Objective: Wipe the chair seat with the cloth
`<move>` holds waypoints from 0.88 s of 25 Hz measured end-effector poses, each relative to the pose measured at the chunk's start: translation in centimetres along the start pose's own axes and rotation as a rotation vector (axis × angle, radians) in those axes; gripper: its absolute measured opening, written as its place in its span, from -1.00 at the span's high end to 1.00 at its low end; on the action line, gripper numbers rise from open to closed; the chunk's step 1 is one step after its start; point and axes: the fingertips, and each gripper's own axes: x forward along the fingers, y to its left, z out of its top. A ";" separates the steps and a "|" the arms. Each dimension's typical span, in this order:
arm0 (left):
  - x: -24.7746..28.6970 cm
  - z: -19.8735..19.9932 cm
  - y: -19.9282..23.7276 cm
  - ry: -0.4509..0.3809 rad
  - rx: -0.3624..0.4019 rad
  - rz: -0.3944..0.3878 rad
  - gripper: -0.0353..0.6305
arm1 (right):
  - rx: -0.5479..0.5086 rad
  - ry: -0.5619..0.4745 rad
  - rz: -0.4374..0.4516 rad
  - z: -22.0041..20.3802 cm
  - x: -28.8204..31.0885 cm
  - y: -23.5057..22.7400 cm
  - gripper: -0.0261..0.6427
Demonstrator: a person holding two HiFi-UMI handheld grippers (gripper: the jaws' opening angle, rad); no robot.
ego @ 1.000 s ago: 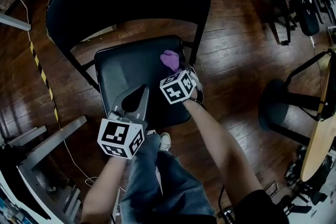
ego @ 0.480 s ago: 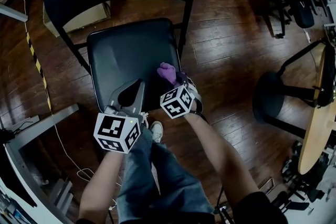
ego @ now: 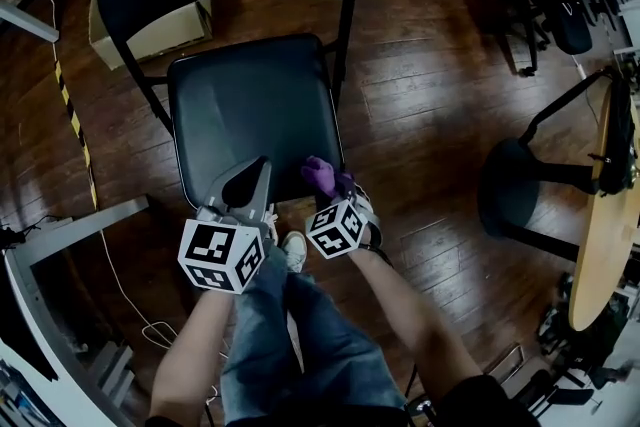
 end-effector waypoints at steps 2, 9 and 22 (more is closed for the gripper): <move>-0.4 -0.4 -0.5 0.002 0.001 0.000 0.88 | 0.010 0.008 0.011 -1.2 -0.3 1.1 0.68; -3.1 0.7 -3.1 -0.003 0.011 0.008 0.88 | 0.049 -0.037 0.028 -0.5 -4.1 1.7 0.68; -14.9 9.4 -8.1 -0.142 0.118 0.105 0.88 | 0.198 -0.512 0.045 14.0 -27.3 3.8 0.68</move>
